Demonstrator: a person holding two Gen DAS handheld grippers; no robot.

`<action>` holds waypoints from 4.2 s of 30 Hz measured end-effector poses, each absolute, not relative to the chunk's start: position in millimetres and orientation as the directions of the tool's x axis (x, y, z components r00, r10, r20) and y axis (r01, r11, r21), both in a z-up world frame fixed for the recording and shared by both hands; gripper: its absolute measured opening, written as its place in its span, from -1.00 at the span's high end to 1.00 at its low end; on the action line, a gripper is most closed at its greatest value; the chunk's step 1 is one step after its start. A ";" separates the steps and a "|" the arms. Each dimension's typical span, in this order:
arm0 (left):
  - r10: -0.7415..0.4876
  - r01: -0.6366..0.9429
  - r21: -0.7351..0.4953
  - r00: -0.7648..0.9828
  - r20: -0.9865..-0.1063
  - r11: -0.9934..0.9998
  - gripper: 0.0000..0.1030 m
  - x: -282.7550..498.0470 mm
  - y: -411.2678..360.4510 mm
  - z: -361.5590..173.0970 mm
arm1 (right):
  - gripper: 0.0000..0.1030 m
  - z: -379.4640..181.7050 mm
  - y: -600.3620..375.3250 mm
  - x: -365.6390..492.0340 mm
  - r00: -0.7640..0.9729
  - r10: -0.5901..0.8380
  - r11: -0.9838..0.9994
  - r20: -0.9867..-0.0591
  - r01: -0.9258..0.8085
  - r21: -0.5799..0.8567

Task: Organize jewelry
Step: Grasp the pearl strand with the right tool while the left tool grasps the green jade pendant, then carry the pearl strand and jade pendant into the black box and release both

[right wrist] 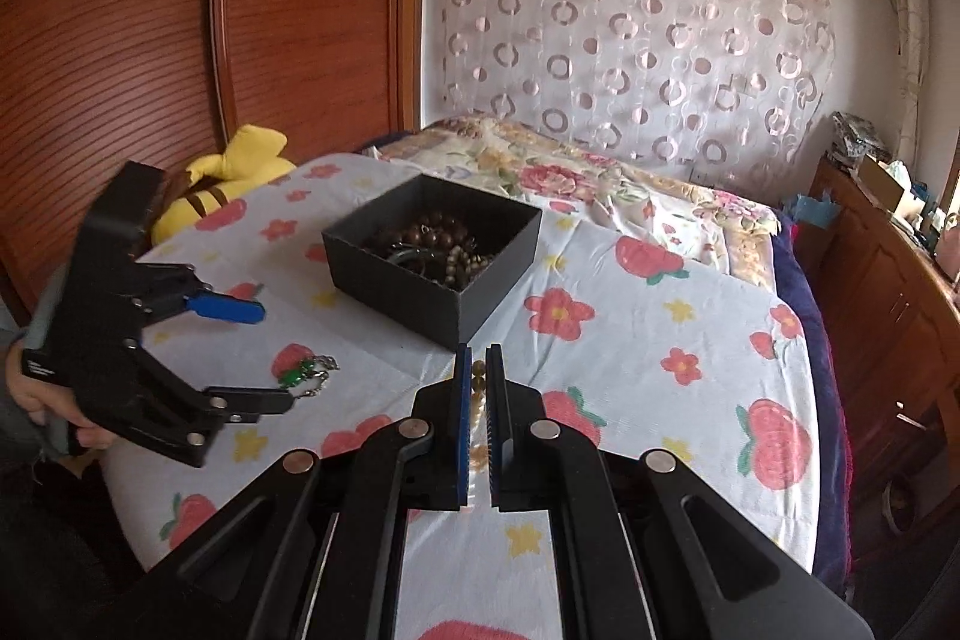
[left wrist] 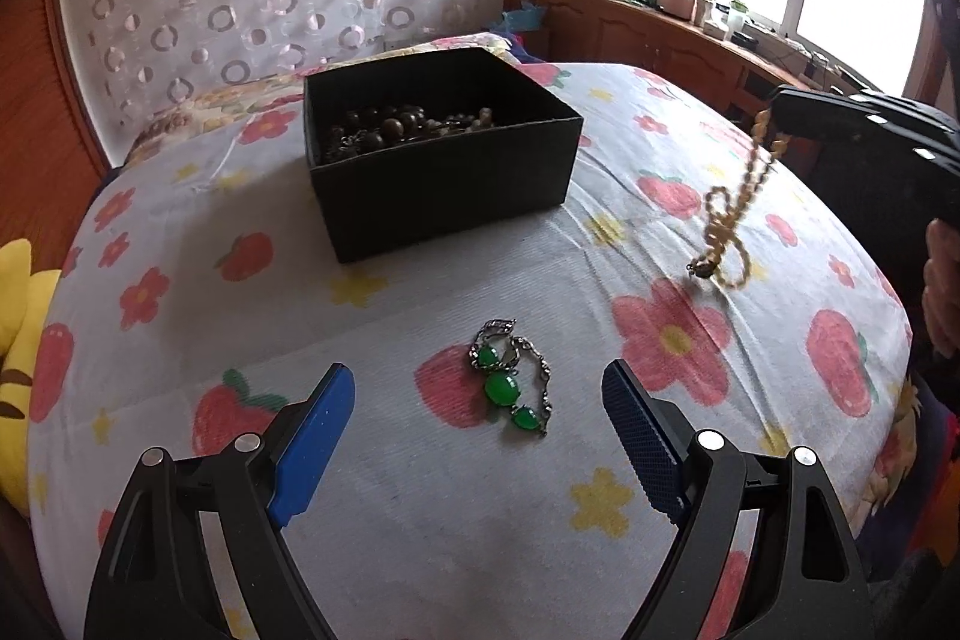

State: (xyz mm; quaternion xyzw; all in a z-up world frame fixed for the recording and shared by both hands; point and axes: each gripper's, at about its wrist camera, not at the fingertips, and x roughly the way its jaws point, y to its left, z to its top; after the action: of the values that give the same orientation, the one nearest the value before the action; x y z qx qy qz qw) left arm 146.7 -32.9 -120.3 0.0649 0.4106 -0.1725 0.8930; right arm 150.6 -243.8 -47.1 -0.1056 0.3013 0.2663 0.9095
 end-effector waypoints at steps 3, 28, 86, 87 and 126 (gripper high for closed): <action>-0.250 0.369 -0.017 0.595 -0.763 0.929 -0.58 149.5 -38.3 -121.7 | 0.90 -39.3 -249.2 143.4 0.686 0.431 0.835 -0.586 -0.549 -0.028; -0.285 0.454 0.013 0.580 -0.763 0.891 0.82 142.2 -59.0 -128.1 | 0.90 -40.4 -247.9 124.8 0.689 0.447 0.824 -0.570 -0.565 -0.036; -0.346 0.374 -0.065 0.762 -0.547 0.925 0.82 172.6 1.8 -11.9 | 0.90 102.9 -188.0 208.0 0.731 0.591 0.755 -0.341 -0.650 -0.084; -0.348 0.374 -0.068 0.762 -0.546 0.925 0.82 176.6 3.0 -10.8 | 0.90 105.0 -185.6 215.8 0.728 0.595 0.751 -0.340 -0.654 -0.087; -0.358 0.374 -0.118 0.677 -0.643 0.920 0.81 294.9 -3.4 -53.7 | 0.18 -60.9 -182.9 317.5 0.549 0.558 0.753 -0.622 -0.650 0.102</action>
State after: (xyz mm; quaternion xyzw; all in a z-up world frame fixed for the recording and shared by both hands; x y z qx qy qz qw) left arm 294.9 -3.4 -53.7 0.0117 0.3487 -0.1999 0.9156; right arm 317.5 -182.9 -60.9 -0.0703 0.3269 0.3442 0.8773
